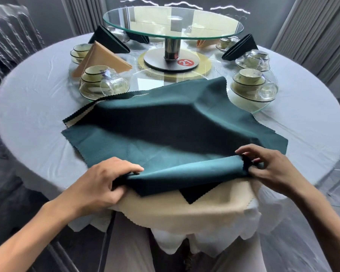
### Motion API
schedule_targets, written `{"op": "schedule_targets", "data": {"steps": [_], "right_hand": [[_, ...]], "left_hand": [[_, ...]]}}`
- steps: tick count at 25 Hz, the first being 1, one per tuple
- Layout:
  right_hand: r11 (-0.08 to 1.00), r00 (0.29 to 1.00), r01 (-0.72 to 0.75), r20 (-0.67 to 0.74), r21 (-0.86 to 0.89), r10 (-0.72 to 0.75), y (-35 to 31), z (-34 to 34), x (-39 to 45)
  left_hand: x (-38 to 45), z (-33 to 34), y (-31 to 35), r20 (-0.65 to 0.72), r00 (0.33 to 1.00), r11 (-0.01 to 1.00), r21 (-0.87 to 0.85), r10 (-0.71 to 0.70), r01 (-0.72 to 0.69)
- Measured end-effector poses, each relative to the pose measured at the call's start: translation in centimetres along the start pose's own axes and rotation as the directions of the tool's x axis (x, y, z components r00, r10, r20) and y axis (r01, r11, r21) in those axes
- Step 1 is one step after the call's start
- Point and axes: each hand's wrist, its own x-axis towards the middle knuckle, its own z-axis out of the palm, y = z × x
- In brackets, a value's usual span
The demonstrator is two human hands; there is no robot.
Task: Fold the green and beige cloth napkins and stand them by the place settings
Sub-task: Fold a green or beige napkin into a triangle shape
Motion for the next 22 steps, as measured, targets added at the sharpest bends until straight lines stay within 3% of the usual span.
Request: {"op": "schedule_targets", "data": {"steps": [3,5,7,9,10,13,17,19,22], "right_hand": [[0.996,0.988,0.067,0.138,0.054,-0.074,1.0,-0.8,-1.2],[0.988,0.981,0.077,0.168,0.137,-0.100,1.3,-0.7,-2.0],[0.983,0.995,0.102,0.007,0.156,-0.104,1.1,0.3,-2.7],[0.975,0.962,0.179,-0.230,0.129,-0.146,0.5,2.1,-3.0],[0.969,0.947,0.198,-0.282,0.145,-0.152,0.3,3.0,-3.0],[0.953,0.968,0.133,-0.243,0.273,-0.065,-0.7,3.7,-2.4],[0.872,0.961,0.202,-0.261,0.445,-0.090,-1.9,1.7,-3.0],[0.852,0.971,0.210,-0.205,0.480,-0.124,-2.3,-0.2,-4.6],[0.836,0.981,0.152,0.021,0.527,-0.192,-2.0,-3.4,-6.7]], "left_hand": [[0.8,-0.2,0.0,-0.079,0.985,0.980,-0.139,-0.153,0.141],[1.1,-0.2,0.0,-0.096,0.978,0.959,-0.234,-0.184,0.158],[1.6,0.0,0.3,-0.086,0.984,0.951,-0.283,-0.153,0.123],[1.8,0.4,0.9,-0.124,0.989,0.954,-0.296,-0.086,0.046],[2.0,0.6,1.2,-0.168,0.984,0.957,-0.291,-0.057,0.006],[2.7,0.7,2.0,-0.264,0.963,0.951,-0.307,-0.060,-0.025],[3.5,-0.4,3.4,-0.316,0.948,0.963,-0.264,-0.040,-0.047],[3.2,-1.7,4.7,-0.269,0.963,0.964,-0.258,-0.013,-0.059],[2.3,-3.7,6.6,-0.081,0.996,0.923,-0.385,-0.028,-0.005]]}}
